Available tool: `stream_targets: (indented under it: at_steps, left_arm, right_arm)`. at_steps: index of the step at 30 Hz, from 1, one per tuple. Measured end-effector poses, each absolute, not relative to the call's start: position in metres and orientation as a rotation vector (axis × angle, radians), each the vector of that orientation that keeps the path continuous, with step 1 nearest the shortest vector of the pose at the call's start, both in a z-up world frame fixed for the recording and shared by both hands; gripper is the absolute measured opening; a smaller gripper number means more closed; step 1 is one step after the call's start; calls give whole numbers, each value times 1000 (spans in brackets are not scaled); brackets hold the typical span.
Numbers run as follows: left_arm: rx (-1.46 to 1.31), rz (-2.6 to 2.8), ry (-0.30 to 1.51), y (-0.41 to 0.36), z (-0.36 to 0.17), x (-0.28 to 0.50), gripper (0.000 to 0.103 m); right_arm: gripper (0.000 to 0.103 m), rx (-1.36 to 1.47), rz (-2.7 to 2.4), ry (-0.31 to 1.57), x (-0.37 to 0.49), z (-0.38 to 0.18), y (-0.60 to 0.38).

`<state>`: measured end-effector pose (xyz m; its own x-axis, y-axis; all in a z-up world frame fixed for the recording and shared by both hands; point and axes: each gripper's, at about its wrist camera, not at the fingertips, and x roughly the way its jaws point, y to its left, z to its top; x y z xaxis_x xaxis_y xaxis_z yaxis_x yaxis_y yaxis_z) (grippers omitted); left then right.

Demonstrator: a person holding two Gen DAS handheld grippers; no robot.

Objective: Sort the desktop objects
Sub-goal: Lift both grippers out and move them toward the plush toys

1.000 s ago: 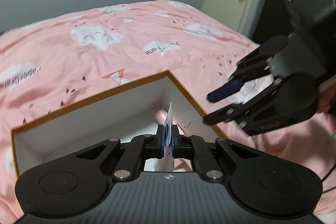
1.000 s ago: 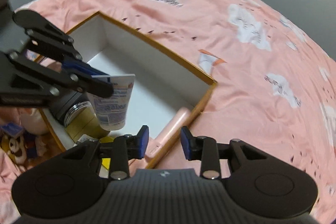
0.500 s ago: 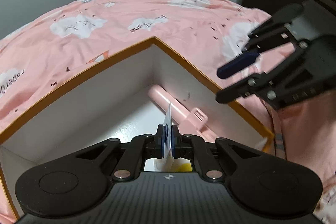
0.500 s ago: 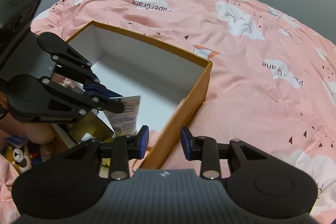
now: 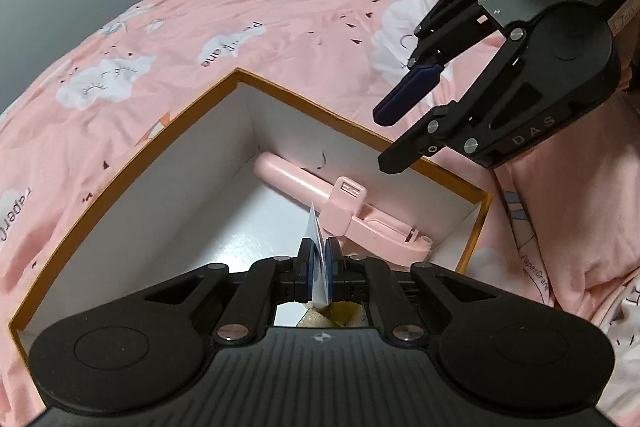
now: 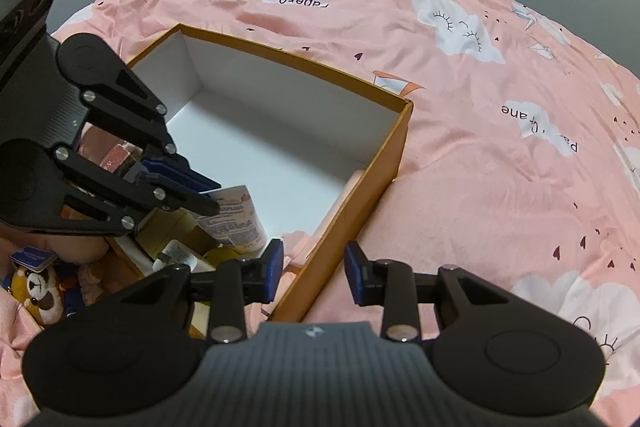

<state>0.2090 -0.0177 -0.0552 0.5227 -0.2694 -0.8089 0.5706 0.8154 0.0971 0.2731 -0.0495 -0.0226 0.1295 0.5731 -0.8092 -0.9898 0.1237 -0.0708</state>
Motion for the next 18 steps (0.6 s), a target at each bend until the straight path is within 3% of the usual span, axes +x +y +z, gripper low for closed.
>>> stream_targets:
  at_steps: [8, 11, 18]
  left_arm:
    - [359, -496, 856, -14, -43, 197, 9]
    - [342, -474, 828, -11, -28, 184, 15]
    - [277, -392, 749, -4, 18, 141, 19]
  right_arm:
    - [36, -745, 1291, 720, 266, -18, -50]
    - [38, -753, 1282, 715, 258, -13, -52]
    - [42, -726, 1307, 674, 222, 11, -66]
